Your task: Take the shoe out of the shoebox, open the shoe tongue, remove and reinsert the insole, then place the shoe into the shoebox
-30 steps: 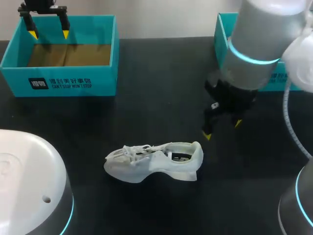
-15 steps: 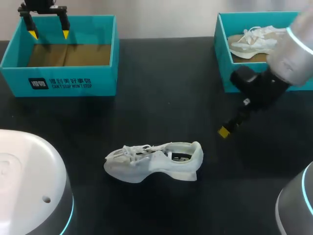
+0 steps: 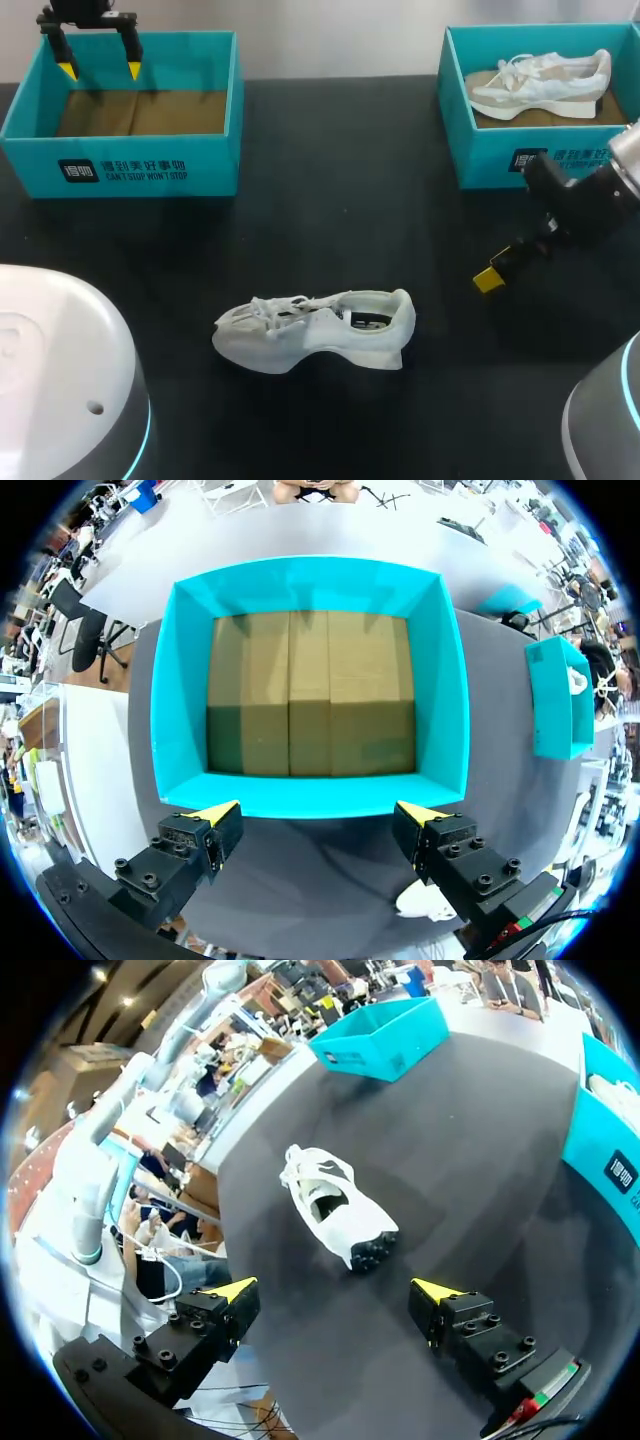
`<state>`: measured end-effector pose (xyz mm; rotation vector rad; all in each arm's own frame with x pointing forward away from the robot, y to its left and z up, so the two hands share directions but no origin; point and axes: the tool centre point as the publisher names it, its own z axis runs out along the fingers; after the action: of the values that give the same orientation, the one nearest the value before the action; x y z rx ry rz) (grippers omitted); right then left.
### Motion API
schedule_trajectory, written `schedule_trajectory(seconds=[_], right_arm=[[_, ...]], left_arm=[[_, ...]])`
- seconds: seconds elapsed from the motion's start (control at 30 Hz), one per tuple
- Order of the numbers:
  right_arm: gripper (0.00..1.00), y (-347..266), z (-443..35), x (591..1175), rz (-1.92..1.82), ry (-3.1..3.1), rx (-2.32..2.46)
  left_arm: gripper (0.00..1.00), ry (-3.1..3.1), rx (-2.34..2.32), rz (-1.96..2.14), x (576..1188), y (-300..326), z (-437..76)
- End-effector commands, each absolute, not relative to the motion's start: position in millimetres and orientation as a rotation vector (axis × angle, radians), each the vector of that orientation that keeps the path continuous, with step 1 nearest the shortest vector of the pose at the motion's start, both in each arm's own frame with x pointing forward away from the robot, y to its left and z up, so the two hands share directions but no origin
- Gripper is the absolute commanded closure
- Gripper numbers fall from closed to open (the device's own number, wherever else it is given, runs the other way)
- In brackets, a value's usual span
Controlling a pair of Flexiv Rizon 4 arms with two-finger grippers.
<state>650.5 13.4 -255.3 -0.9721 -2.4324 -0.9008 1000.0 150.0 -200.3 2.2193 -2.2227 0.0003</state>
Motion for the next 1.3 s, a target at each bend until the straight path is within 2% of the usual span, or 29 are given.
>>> schedule_trajectory(seconds=[0.03, 0.33, 0.9, 1.07, 1.3], right_arm=[[0.00, 5.3, -259.9, 649.7, -1.084, -2.453, -0.987], [0.00, -24.7, -264.5, 645.0, -1.645, -2.494, -0.768], [0.00, -24.7, -266.1, 643.5, -1.652, -2.581, -0.775], [0.00, -17.8, -292.8, 634.3, -1.749, -2.634, -0.482], [0.00, -15.0, -298.0, 638.0, -1.780, -2.703, -0.336]], left_arm=[[0.00, -2.222, 2.220, 0.000, 1000.0, 150.0, -200.1], [0.00, -2.222, 2.220, 0.000, 1000.0, 150.0, -200.1], [0.00, -2.222, 2.220, 0.000, 1000.0, 150.0, -200.1], [0.00, -2.222, 2.220, 0.000, 1000.0, 150.0, -200.1], [0.00, -2.222, 2.220, 0.000, 1000.0, 150.0, -200.1]])
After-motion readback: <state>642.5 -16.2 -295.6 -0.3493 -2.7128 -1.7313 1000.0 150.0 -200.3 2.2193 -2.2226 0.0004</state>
